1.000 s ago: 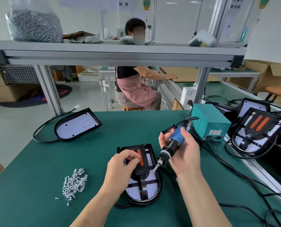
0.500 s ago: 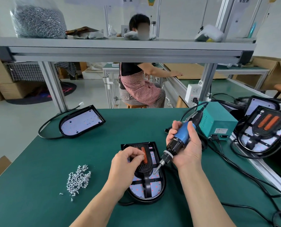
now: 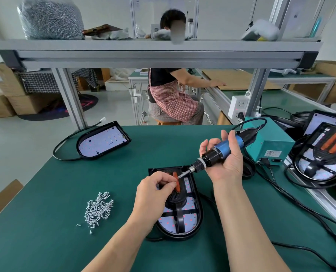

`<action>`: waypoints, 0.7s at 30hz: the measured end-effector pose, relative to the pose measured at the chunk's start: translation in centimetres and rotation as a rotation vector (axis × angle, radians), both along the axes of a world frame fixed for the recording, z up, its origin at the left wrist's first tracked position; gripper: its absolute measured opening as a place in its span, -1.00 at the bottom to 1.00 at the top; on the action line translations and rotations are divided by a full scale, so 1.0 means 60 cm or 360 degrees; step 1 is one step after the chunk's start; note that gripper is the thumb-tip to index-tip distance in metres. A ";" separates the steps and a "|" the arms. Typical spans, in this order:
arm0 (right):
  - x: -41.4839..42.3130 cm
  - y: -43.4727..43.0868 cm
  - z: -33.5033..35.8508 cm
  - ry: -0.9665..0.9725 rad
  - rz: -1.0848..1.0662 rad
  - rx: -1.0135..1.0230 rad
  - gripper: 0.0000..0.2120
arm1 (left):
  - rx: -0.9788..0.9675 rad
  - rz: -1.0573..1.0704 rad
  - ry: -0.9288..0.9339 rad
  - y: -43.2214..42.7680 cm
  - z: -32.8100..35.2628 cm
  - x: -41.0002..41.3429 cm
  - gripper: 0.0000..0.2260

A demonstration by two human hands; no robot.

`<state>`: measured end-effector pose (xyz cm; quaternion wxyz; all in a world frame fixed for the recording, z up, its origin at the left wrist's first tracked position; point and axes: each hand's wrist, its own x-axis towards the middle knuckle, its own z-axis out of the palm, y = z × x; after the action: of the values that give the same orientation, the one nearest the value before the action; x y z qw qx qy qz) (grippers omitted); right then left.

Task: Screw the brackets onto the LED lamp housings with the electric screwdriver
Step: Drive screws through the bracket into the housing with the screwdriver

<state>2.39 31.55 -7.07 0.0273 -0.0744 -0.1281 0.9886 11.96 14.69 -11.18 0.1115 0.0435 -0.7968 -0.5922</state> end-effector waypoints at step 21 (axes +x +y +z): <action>0.006 0.008 -0.013 -0.0080 -0.0034 0.0087 -0.80 | 0.0229 0.0099 -0.0010 0.008 -0.004 -0.004 -0.75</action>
<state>2.74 32.02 -7.86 0.0366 -0.0999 -0.1549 0.9822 11.70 15.16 -11.39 0.1240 0.0780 -0.7507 -0.6442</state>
